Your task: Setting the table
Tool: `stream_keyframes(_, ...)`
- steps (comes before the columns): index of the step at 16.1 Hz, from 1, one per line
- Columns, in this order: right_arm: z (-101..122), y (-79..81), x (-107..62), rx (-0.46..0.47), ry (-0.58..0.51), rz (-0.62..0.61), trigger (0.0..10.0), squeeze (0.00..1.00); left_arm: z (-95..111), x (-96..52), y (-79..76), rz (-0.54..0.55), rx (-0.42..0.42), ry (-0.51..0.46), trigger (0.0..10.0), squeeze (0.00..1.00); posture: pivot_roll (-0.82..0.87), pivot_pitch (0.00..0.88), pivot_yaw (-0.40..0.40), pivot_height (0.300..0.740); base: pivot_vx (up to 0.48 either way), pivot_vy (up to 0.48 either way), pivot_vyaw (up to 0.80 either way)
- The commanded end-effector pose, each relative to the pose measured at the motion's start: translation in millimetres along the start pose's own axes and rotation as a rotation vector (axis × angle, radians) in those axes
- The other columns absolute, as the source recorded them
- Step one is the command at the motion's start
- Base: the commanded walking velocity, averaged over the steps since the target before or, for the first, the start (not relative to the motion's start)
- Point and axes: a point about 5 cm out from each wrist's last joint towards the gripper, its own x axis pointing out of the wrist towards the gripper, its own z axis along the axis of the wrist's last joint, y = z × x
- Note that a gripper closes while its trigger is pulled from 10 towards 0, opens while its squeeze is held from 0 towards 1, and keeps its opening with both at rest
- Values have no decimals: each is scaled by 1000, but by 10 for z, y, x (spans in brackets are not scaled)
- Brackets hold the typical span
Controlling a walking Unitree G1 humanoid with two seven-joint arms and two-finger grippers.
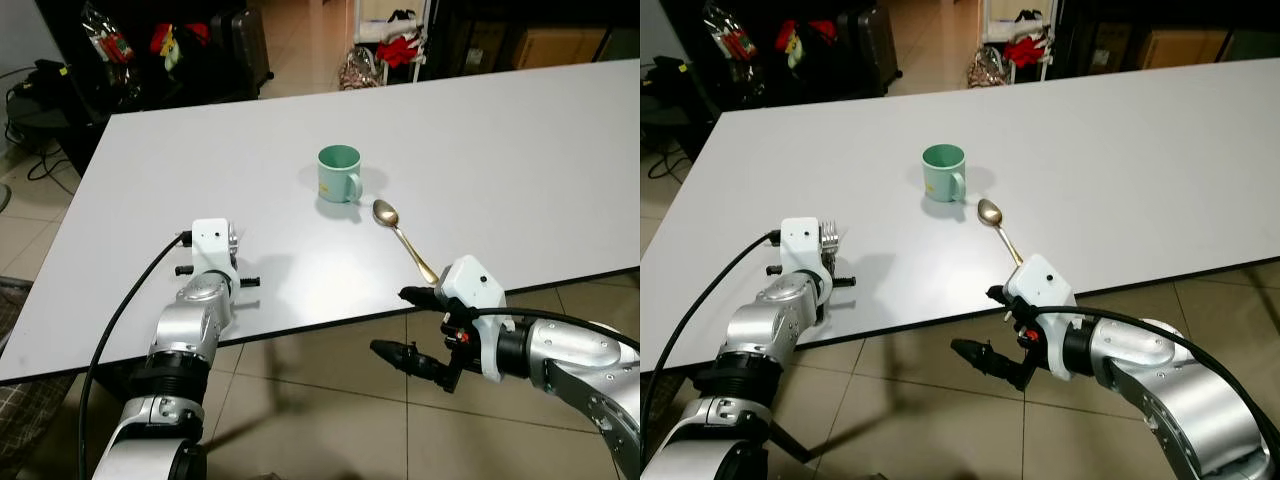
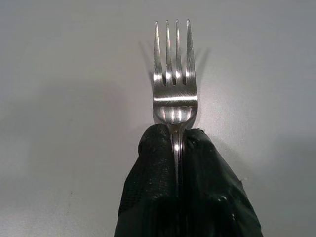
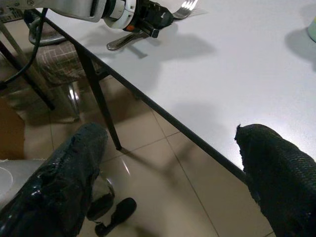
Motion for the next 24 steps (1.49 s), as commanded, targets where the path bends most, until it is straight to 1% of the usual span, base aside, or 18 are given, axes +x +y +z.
stream_keyframes(1,44,-2,-8,-23,-9,10,10000,0,-242,14,43,17,2,115,0,0,-114,10,50,740,0,0,0)
stream_keyframes(2,41,-4,-13,-24,-6,9,10000,0,-197,17,31,2,42,101,0,0,-115,10,53,740,0,0,0)
stream_keyframes(3,40,-4,-17,-24,-5,10,10000,0,-171,18,24,-9,80,97,1490,0,-117,10,54,740,0,0,0)
stream_keyframes(4,38,-3,-20,-24,-3,9,10000,0,-164,24,9,-28,83,106,10000,0,-117,10,56,740,0,0,0)
stream_keyframes(6,37,-1,-20,-24,-4,8,10000,0,-119,37,14,-28,56,99,10000,0,-120,11,62,740,0,0,0)
stream_keyframes(7,36,0,-21,-24,-4,6,10000,0,-106,40,23,-21,46,97,10000,569,-120,11,62,740,0,0,0)
stream_keyframes(8,35,0,-23,-23,-5,4,10000,0,-79,39,36,-18,23,90,10000,1000,-120,12,64,740,0,0,0)
stream_keyframes(9,33,1,-25,-22,-6,2,10000,0,-15,26,37,-30,-31,64,10000,1000,-119,12,65,740,0,0,0)
stream_keyframes(14,55,-3,-45,-16,-20,-5,10000,0,328,-134,18,-58,-74,-55,10000,1000,-118,17,64,740,0,0,0)
stream_keyframes(15,89,-15,-60,-4,-44,-28,10000,0,530,-268,59,-70,-89,-161,10000,0,-113,18,64,740,0,0,0)
stream_keyframes(16,104,-22,-64,3,-56,-40,10000,0,601,-328,71,-81,-98,-202,10000,0,-113,18,64,740,0,0,0)
stream_keyframes(17,239,-60,-5,114,-216,-131,10000,0,678,-585,98,-161,-165,-231,10000,0,-105,20,70,740,0,0,0)
stream_keyframes(18,296,-89,33,143,-281,-200,10000,0,663,-691,115,-179,-145,-238,10000,0,-99,21,71,740,0,0,0)
stream_keyframes(20,346,-89,125,139,-345,-320,10000,0,615,-900,148,-181,-13,-307,10000,0,-90,19,70,740,0,0,0)
stream_keyframes(21,372,-81,178,109,-367,-417,10000,1000,602,-1046,162,-166,17,-376,10000,0,-80,18,65,740,0,0,800)
stream_keyframes(22,443,-72,216,39,-402,-512,10000,1000,587,-1174,224,-25,58,-504,10000,290,-76,17,64,740,0,0,800)
stream_keyframes(23,457,-68,225,36,-408,-526,10000,1000,582,-1208,233,-4,68,-513,10000,290,-76,17,64,740,0,0,800)
stream_keyframes(24,457,-64,233,64,-418,-528,10000,1000,549,-1246,214,-34,25,-498,10000,933,-60,14,54,740,0,0,800)
